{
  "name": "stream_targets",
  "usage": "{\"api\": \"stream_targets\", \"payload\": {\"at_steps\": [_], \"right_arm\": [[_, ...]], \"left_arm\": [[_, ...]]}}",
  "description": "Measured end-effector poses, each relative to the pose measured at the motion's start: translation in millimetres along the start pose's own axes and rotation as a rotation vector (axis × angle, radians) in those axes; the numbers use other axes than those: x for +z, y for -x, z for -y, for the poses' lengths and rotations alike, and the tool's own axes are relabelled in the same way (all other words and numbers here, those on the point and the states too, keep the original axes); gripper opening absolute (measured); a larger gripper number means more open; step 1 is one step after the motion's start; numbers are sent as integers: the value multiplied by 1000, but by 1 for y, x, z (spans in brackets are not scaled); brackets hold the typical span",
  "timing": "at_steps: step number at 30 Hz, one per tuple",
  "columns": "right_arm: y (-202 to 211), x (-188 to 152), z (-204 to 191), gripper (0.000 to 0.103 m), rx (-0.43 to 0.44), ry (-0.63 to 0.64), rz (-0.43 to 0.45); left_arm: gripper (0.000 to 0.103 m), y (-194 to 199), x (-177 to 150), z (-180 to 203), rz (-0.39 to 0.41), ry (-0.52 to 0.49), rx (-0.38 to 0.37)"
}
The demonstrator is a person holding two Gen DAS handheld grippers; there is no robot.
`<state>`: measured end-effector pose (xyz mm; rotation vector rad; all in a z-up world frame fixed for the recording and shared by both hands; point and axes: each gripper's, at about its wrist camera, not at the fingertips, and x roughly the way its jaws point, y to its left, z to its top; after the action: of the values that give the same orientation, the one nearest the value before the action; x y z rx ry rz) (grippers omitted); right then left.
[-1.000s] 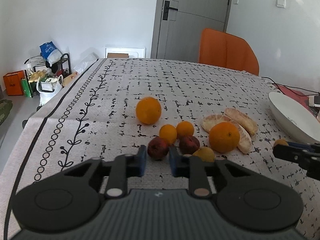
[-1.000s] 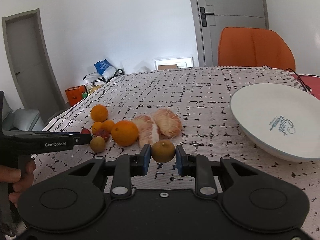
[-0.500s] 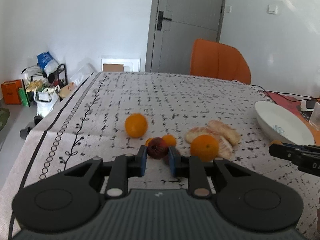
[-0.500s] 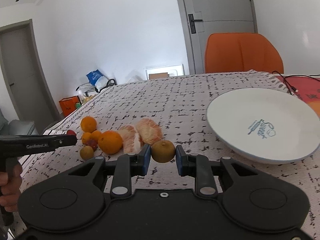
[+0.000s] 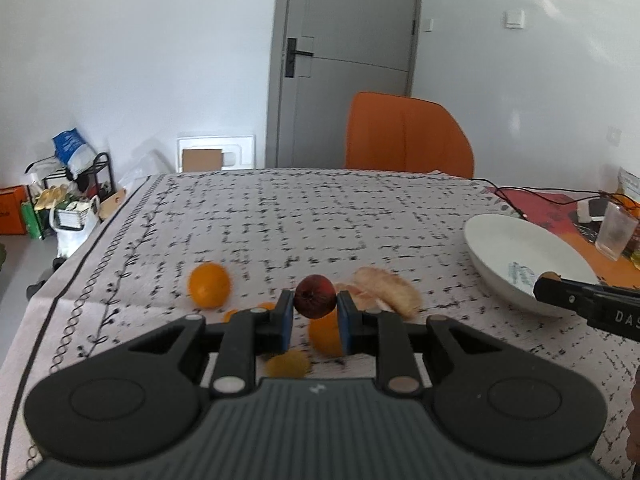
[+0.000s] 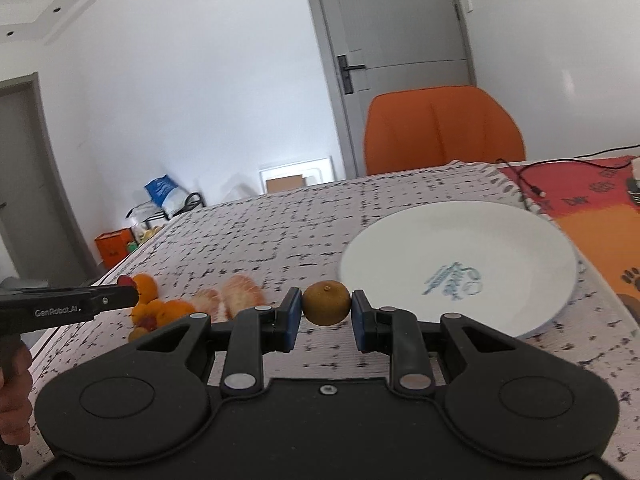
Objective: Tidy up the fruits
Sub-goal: 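Carry the plum and apricot over the white bowl and open both grippers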
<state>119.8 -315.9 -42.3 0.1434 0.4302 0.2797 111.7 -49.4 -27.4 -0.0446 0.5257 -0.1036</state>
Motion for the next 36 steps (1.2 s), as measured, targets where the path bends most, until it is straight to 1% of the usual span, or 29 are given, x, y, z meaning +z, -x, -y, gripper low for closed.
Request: {"api": "stream_targets", "payload": {"at_steps": [10, 21, 24, 25, 32, 36], "right_arm": [[8, 3, 34, 25, -58, -30, 21], [12, 5, 66, 25, -97, -62, 43], [12, 5, 73, 27, -108, -73, 50], [13, 5, 75, 28, -111, -72, 53], [26, 6, 81, 32, -104, -79, 80], [29, 5, 88, 34, -97, -94, 75]], "left_arm": [[22, -14, 6, 39, -1, -44, -51], [22, -28, 16, 78, 3, -95, -90], [22, -33, 17, 86, 1, -108, -99], [22, -34, 18, 89, 0, -111, -103], [22, -43, 22, 111, 2, -139, -140], [22, -48, 25, 124, 5, -154, -165]]}}
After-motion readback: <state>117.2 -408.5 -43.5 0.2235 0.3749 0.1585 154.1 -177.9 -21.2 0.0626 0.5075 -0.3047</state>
